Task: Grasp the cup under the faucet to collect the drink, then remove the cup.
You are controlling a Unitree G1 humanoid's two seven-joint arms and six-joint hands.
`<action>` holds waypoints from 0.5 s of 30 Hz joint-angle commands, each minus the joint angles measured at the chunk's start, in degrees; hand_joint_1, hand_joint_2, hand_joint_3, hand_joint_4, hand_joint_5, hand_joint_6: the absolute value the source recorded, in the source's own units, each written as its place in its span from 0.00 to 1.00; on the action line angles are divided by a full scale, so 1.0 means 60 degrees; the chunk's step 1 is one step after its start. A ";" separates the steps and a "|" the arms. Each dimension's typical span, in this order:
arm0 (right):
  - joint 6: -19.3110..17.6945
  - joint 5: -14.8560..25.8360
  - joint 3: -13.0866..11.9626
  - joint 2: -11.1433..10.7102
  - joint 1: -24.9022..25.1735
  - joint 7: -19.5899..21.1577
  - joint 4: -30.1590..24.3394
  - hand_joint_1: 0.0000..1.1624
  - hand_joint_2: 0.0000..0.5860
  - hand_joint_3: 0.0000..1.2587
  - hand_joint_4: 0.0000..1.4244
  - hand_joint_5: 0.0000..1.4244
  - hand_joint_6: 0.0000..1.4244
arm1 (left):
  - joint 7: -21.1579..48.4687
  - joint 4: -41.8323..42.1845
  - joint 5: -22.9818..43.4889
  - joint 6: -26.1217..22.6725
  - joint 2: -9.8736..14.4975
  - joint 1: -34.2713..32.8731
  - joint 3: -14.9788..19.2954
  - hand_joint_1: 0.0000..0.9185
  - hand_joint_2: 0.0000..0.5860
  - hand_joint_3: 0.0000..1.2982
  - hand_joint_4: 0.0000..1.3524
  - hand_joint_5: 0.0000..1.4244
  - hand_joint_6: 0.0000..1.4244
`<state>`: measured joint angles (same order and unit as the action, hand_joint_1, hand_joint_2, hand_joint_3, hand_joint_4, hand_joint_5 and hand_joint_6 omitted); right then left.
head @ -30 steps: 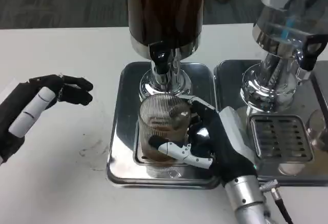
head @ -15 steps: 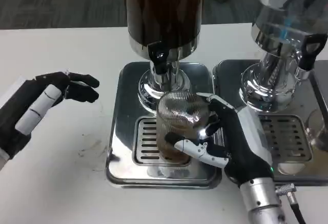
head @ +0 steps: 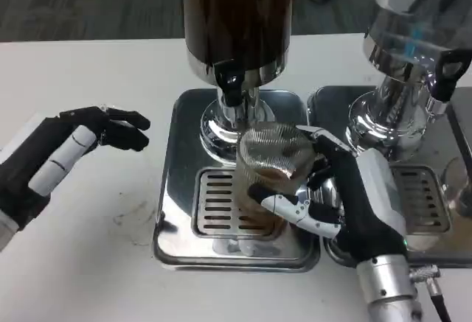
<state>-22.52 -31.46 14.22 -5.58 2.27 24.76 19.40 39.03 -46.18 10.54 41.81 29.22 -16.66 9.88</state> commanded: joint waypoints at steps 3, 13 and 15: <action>0.0224 -0.0129 -0.0225 -0.0178 -0.0252 0.0113 -0.0801 0.61 0.37 0.41 0.40 0.50 0.55 | -0.0041 0.0248 -0.0327 0.0538 0.0012 0.0008 -0.0243 0.00 0.27 0.39 0.37 0.32 0.28; 0.0787 -0.0157 -0.0366 -0.0588 -0.0747 -0.0258 -0.1779 0.62 0.37 0.41 0.41 0.51 0.56 | -0.0244 0.0704 -0.0685 0.1130 0.0132 0.0156 -0.0420 0.00 0.25 0.36 0.34 0.29 0.27; 0.0872 -0.0160 -0.0393 -0.0621 -0.0836 -0.0312 -0.1955 0.62 0.36 0.42 0.42 0.51 0.57 | -0.0301 0.0799 -0.0795 0.1269 0.0176 0.0195 -0.0450 0.00 0.25 0.36 0.33 0.29 0.27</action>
<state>-17.42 -32.44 12.40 -9.31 -2.25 22.98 10.28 37.87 -42.32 7.23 47.90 29.35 -16.29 7.78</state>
